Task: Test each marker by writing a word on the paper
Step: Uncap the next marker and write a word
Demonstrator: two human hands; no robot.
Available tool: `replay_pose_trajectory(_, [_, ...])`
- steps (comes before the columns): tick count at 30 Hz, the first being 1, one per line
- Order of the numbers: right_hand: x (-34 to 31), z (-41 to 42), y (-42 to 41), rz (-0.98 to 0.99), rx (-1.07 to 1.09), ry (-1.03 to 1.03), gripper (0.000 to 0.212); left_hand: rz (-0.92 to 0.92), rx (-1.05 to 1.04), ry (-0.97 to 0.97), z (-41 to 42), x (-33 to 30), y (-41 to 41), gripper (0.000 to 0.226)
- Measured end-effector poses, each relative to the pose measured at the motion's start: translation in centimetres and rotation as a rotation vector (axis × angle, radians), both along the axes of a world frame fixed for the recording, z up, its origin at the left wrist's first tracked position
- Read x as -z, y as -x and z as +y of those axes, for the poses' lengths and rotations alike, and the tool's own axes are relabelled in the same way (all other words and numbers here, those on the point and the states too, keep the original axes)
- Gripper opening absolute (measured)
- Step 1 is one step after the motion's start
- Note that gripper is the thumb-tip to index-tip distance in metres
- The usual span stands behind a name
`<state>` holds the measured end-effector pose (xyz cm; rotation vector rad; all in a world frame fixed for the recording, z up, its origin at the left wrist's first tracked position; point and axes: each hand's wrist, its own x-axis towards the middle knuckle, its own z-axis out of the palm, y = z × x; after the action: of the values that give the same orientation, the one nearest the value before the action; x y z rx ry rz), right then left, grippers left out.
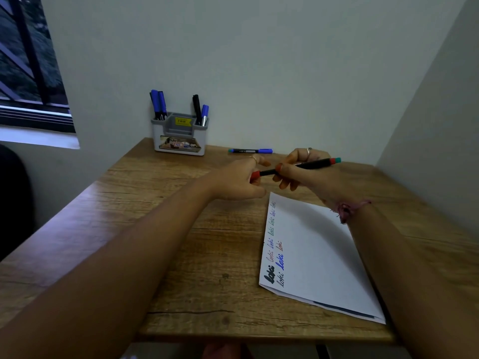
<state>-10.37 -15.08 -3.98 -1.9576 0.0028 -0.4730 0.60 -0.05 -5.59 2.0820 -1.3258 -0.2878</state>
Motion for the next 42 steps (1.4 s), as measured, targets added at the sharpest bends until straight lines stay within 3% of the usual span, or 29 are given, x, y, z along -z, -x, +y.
replay_pose_trajectory(2, [0.1,0.1,0.0,0.0,0.002,0.07,0.018,-0.026,0.034,-0.001,0.0,-0.1,0.4,0.052])
replay_pose_trajectory(6, [0.4,0.3,0.1,-0.06,-0.037,0.098,0.016,-0.053,0.062,0.09,0.1,-0.4,0.8,0.041])
replay_pose_trajectory(10, [0.6,-0.1,0.0,-0.127,-0.121,-0.169,0.019,0.315,0.022,0.426,0.9,-1.4,0.4,0.031])
replay_pose_trajectory(13, [0.2,-0.1,-0.2,-0.106,-0.221,-0.425,0.041,0.491,0.025,0.58,1.0,-1.7,0.3,0.023])
replay_pose_trajectory(16, [0.1,0.2,-0.2,-0.183,-0.198,-0.488,0.029,0.786,0.082,0.766,0.9,-1.7,0.3,0.016])
replay_pose_trajectory(19, [0.2,0.3,-0.2,-0.283,-0.098,-0.423,0.005,0.957,0.115,0.911,0.4,-1.6,0.2,0.013])
replay_pose_trajectory(23, [0.4,0.0,-0.3,-0.299,0.043,-0.148,0.006,1.113,0.092,1.037,-0.4,-1.4,0.3,0.016])
replay_pose_trajectory(27, [0.7,-0.1,-0.5,-0.281,0.09,-0.087,0.011,1.122,0.048,1.039,-0.5,-1.3,0.2,0.017])
replay_pose_trajectory(32, [0.6,0.3,-0.6,-0.228,0.082,-0.194,0.008,1.081,0.031,1.022,-0.6,-1.2,0.4,0.014])
replay_pose_trajectory(42, [1.1,0.5,-0.9,-0.049,0.029,-0.295,0.029,1.007,0.037,0.957,-0.6,-1.0,0.1,0.012])
